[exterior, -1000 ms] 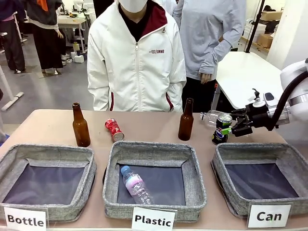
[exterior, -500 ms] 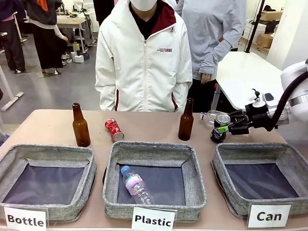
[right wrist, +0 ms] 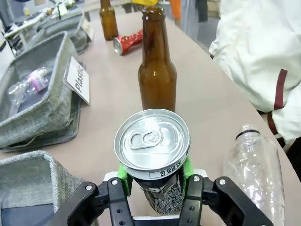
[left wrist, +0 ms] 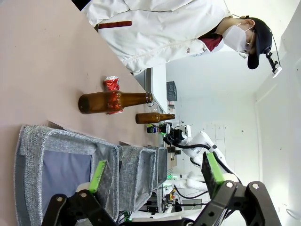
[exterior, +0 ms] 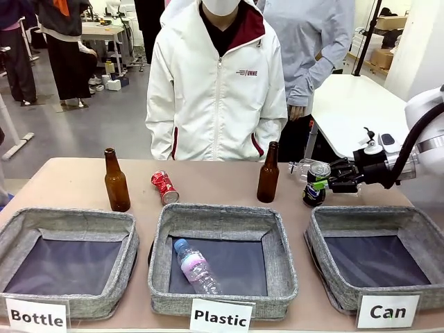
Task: Sort the can waste into the basket.
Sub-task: Pick up the can waste from the table and place it in the right Fabric basket.
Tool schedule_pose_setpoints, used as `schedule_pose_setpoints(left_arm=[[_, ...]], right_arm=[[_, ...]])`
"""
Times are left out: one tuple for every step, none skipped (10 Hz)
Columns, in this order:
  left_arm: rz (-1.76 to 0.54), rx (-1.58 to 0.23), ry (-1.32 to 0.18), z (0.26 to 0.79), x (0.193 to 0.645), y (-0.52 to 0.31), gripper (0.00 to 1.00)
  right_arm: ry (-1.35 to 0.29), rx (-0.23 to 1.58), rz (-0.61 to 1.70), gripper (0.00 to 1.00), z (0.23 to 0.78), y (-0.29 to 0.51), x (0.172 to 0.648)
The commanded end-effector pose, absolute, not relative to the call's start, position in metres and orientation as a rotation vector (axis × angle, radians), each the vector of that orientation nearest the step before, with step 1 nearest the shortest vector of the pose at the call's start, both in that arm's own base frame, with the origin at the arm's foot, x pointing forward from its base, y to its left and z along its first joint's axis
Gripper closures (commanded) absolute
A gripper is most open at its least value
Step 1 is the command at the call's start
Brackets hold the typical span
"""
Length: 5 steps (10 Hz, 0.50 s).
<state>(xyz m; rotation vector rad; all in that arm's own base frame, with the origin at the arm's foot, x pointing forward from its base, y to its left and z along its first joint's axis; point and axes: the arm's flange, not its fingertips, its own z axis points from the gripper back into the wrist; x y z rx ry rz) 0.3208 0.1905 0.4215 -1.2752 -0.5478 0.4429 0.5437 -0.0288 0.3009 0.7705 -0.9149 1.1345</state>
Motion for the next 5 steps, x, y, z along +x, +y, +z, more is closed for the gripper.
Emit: schedule_pose_setpoints(left_arm=[[0.422,-1.280,-0.560,0.422,0.319,0.191,0.00],[0.422,-1.280,-0.560,0.422,0.319,0.191,0.00],[0.422,-1.280,-0.560,0.422,0.319,0.191,0.00],[0.422,-1.280,-0.560,0.422,0.319,0.191,0.00],[0.422,-1.280,-0.560,0.422,0.319,0.191,0.00]], right_arm=[[-0.978,0.794,1.195,1.00,0.327,-0.029,0.535],[-0.998,0.825,1.227,1.00,0.351,-0.031,0.525],[-1.027,0.854,1.269,1.00,0.383,-0.034,0.510],[-1.022,0.879,1.314,1.00,0.416,-0.039,0.493],[-0.987,0.891,1.388,1.00,0.450,-0.047,0.467]])
